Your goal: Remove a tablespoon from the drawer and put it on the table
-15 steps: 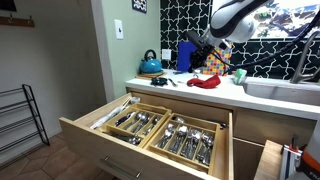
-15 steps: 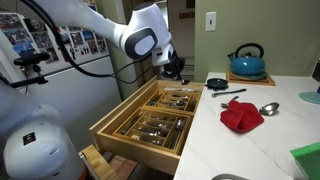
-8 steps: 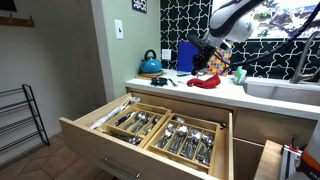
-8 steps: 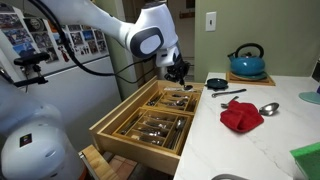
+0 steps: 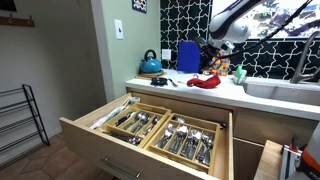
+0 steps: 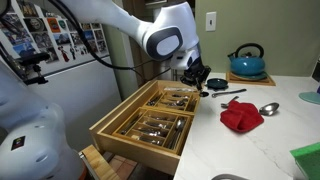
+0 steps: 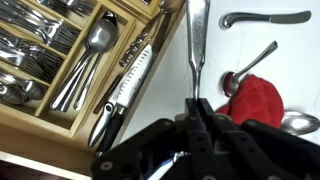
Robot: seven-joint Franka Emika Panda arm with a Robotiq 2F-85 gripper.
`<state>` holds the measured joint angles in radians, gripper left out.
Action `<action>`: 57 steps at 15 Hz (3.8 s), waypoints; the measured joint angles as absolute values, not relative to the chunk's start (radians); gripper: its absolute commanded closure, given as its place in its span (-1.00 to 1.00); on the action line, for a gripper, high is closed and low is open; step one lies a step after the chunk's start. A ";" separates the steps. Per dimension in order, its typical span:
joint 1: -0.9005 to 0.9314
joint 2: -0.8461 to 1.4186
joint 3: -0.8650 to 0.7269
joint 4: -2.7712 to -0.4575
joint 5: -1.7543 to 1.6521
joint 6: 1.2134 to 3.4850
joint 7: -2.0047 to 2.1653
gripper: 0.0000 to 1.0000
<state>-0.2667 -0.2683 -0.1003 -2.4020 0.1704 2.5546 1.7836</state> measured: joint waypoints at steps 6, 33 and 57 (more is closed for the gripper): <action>-0.279 -0.186 -0.129 -2.359 0.172 2.576 1.929 0.97; -0.242 0.140 -0.173 -2.193 0.225 2.675 2.145 0.97; -0.201 0.173 -0.203 -2.145 0.202 2.665 2.183 -0.12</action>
